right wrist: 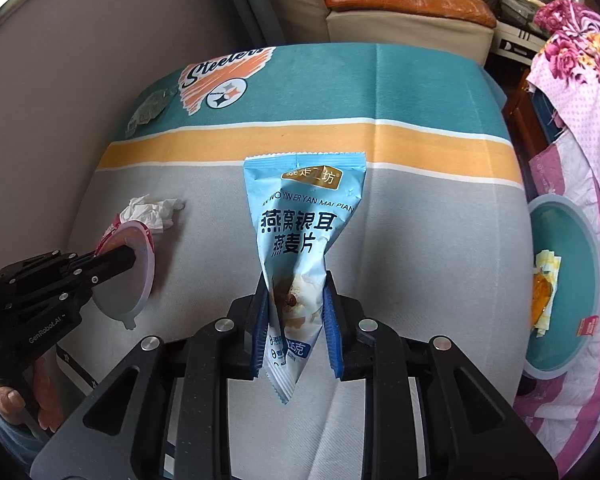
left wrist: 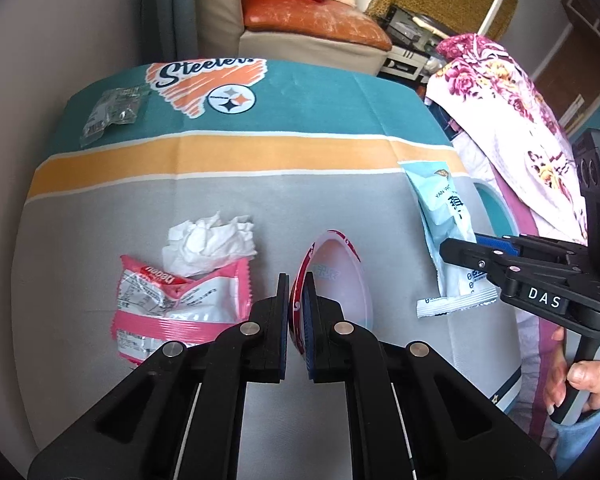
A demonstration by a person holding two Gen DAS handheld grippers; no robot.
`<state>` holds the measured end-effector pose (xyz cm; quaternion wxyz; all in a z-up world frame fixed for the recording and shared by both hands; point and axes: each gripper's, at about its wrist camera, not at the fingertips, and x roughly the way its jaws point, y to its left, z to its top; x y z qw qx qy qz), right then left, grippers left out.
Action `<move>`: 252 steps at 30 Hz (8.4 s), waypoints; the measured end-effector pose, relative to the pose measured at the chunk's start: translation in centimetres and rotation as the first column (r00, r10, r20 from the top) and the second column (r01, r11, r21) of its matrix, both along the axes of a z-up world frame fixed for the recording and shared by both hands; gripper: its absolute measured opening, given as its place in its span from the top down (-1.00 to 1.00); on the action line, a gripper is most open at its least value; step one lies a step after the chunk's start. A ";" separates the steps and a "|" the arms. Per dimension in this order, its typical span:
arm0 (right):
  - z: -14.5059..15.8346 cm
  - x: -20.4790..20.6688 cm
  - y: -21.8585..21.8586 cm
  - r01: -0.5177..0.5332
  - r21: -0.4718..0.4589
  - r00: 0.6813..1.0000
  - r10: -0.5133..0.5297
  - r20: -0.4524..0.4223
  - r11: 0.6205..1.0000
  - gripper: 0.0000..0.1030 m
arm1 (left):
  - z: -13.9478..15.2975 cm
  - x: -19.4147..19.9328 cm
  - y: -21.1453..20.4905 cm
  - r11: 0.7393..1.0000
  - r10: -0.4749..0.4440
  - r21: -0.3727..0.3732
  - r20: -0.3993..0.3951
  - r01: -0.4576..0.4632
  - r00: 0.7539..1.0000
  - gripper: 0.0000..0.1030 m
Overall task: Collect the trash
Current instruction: 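Grasp the white red-rimmed cup with the left gripper while the right gripper grasps the blue snack bag, then carry the cup and blue snack bag over the bucket and release both, then move both open grippers back over the table, then grasp the pink wafer bag with the left gripper while the right gripper grasps the white tissue, then carry the wafer bag and tissue over the bucket and release both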
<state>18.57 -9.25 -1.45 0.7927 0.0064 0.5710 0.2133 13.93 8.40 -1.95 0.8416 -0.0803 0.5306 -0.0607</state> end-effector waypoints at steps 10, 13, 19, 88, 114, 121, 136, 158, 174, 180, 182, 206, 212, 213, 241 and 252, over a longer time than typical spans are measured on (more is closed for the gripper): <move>0.8 -0.8 -7.9 0.117 0.040 0.992 -0.119 0.032 0.992 0.55 | 0.6 1.5 -7.2 0.995 -0.096 0.025 -0.003 0.096 0.995 0.86; 1.0 -1.0 -10.9 0.166 0.050 0.985 -0.168 0.049 0.985 0.55 | 0.6 2.1 -9.8 0.991 -0.129 0.036 -0.004 0.130 0.992 0.86; 1.5 -1.7 -16.5 0.255 0.067 0.962 -0.261 0.086 0.965 0.55 | 0.5 3.2 -15.3 0.978 -0.197 0.067 -0.006 0.197 0.980 0.86; -3.1 0.8 -31.4 0.529 -0.030 0.848 -0.528 0.044 0.848 0.32 | -4.6 9.5 -30.2 0.940 -0.337 0.029 -0.082 0.340 0.938 -0.73; 0.3 -0.6 -24.2 0.464 -0.107 0.886 -0.459 0.063 0.880 -0.49 | -1.8 6.9 -22.3 0.970 -0.241 -0.052 -0.036 0.239 0.970 -0.74; 1.8 -1.1 -19.7 0.399 -0.106 0.916 -0.393 0.076 0.911 -0.56 | -0.5 5.0 -17.7 0.983 -0.177 -0.055 -0.010 0.176 0.984 -0.76; 2.8 -2.3 -6.9 0.202 -0.105 0.979 -0.196 0.061 0.974 -0.56 | 0.7 -0.3 -3.1 0.999 0.030 -0.020 0.014 -0.030 0.999 -0.77; 0.5 -2.2 4.6 0.013 -0.135 1.000 -0.015 -0.016 0.991 -0.56 | -4.4 -2.7 10.9 0.974 0.224 -0.012 -0.077 -0.226 0.971 -0.79; -0.2 -0.4 9.5 -0.069 -0.108 0.997 0.066 -0.032 0.992 -0.56 | -5.0 -3.8 10.7 0.980 0.191 -0.046 -0.018 -0.192 0.981 0.48; 0.1 2.1 12.3 -0.105 -0.095 0.994 0.104 -0.016 0.990 -0.56 | -4.5 -3.9 12.7 0.975 0.216 -0.048 -0.016 -0.217 0.976 0.48; 0.2 3.1 13.2 -0.113 -0.089 0.994 0.113 -0.013 0.990 -0.56 | -4.2 -3.5 13.8 0.969 0.243 -0.054 -0.006 -0.243 0.970 0.48; -3.4 9.2 19.4 -0.228 0.058 0.972 0.230 -0.042 0.972 0.73 | -4.2 1.5 17.3 0.933 0.351 -0.085 -0.016 -0.351 0.936 0.48; -1.0 8.0 14.6 -0.155 0.051 0.988 0.155 0.016 0.987 0.73 | -3.6 2.0 14.2 0.952 0.296 -0.085 -0.003 -0.295 0.955 0.48; -0.6 7.6 13.5 -0.141 0.049 0.990 0.141 0.022 0.989 0.73 | -3.4 2.1 13.6 0.954 0.287 -0.088 -0.001 -0.285 0.958 0.48; 3.8 -0.2 -15.2 0.268 0.166 0.946 -0.291 0.141 0.949 0.73 | 0.7 4.3 -12.3 0.994 -0.107 0.023 0.024 0.107 0.994 0.48; 2.8 -2.1 -26.0 0.417 0.178 0.886 -0.442 0.140 0.892 0.73 | -0.2 5.7 -23.3 0.966 -0.256 0.036 0.000 0.256 0.967 0.48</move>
